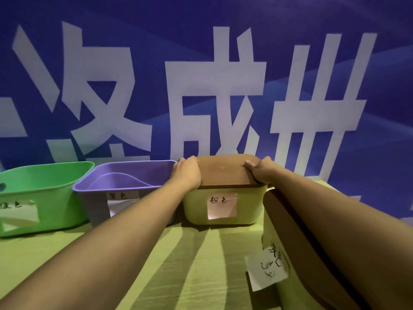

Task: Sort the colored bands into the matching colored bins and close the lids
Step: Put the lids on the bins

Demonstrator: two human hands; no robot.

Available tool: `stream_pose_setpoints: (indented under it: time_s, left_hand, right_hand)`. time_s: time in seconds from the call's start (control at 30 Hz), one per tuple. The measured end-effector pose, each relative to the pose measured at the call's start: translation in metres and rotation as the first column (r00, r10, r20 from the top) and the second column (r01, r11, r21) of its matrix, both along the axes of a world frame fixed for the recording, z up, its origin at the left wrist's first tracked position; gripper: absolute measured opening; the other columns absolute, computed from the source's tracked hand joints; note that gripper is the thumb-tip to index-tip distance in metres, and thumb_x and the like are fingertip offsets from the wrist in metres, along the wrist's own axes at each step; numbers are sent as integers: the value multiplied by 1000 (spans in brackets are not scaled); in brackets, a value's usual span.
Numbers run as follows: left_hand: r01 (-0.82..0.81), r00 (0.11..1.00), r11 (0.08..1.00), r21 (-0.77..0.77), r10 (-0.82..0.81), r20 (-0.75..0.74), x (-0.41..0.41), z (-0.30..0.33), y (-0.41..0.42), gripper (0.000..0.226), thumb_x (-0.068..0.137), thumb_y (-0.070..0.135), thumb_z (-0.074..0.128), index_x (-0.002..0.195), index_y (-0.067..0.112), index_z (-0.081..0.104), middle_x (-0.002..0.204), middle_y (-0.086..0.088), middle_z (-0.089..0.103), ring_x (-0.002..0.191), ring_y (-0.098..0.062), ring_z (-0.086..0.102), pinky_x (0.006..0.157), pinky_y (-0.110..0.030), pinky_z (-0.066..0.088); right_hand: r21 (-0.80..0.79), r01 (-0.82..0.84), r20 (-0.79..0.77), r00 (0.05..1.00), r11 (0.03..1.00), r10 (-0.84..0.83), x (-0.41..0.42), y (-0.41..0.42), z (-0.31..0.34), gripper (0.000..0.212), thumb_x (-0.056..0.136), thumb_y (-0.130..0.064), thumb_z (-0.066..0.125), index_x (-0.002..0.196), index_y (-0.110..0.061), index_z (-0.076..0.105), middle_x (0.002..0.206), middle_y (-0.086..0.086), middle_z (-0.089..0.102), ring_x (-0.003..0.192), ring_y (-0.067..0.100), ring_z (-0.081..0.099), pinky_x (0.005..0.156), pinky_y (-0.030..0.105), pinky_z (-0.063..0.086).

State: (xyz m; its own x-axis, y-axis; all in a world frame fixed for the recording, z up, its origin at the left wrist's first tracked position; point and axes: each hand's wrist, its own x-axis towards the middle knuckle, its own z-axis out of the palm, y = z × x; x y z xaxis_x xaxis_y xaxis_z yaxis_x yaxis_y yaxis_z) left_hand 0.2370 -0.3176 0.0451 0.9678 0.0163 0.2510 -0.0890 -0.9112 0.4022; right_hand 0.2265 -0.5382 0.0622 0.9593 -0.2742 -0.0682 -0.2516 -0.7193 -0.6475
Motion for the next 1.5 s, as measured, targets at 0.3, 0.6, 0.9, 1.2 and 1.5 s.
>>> stream_pose_setpoints:
  time_s: [0.3, 0.6, 0.9, 1.2, 1.5]
  left_hand:
    - [115, 988, 977, 180, -94, -120, 0, 10, 0, 46, 92, 27, 44, 135, 14, 53, 135, -13, 56, 119, -34, 55, 101, -50, 51]
    - [172, 981, 969, 179, -153, -117, 11, 5, -8, 65, 107, 57, 22, 164, 25, 15, 172, -8, 4, 158, -32, 2, 127, -50, 9]
    - [233, 948, 943, 240, -164, -274, 25, 8, -9, 69, 103, 68, 17, 163, 34, 13, 172, -9, 7, 158, -34, 5, 127, -55, 9]
    - [195, 969, 957, 213, -154, -194, 20, 3, -8, 70, 102, 68, 24, 161, 31, 28, 168, -9, 24, 154, -34, 25, 123, -55, 25]
    - [75, 975, 991, -114, -49, 218, -41, 13, 15, 46, 106, 47, 43, 145, 22, 50, 148, -1, 48, 133, -22, 49, 104, -44, 49]
  right_hand:
    - [15, 13, -69, 998, 1000, -12, 1, -1, 5, 61, 104, -51, 48, 142, -2, 47, 121, 14, 53, 108, 28, 54, 107, 39, 46]
    - [-494, -261, -3, 955, 829, 298, 11, 12, -9, 59, 108, -50, 22, 162, -28, 17, 172, 8, -2, 158, 32, -4, 127, 54, 0]
    - [-492, -330, -140, 943, 806, 301, 18, 11, -3, 67, 105, -61, 22, 163, -28, 16, 171, 6, 12, 158, 32, 9, 127, 50, 10]
    - [-526, -331, -132, 942, 783, 310, 14, 14, -5, 67, 106, -59, 18, 163, -24, 15, 171, 8, 13, 158, 30, 11, 126, 45, 9]
    - [-716, -147, 120, 937, 682, 328, -22, 39, 9, 59, 108, -55, 20, 150, -21, 42, 155, 8, 45, 141, 30, 44, 119, 46, 33]
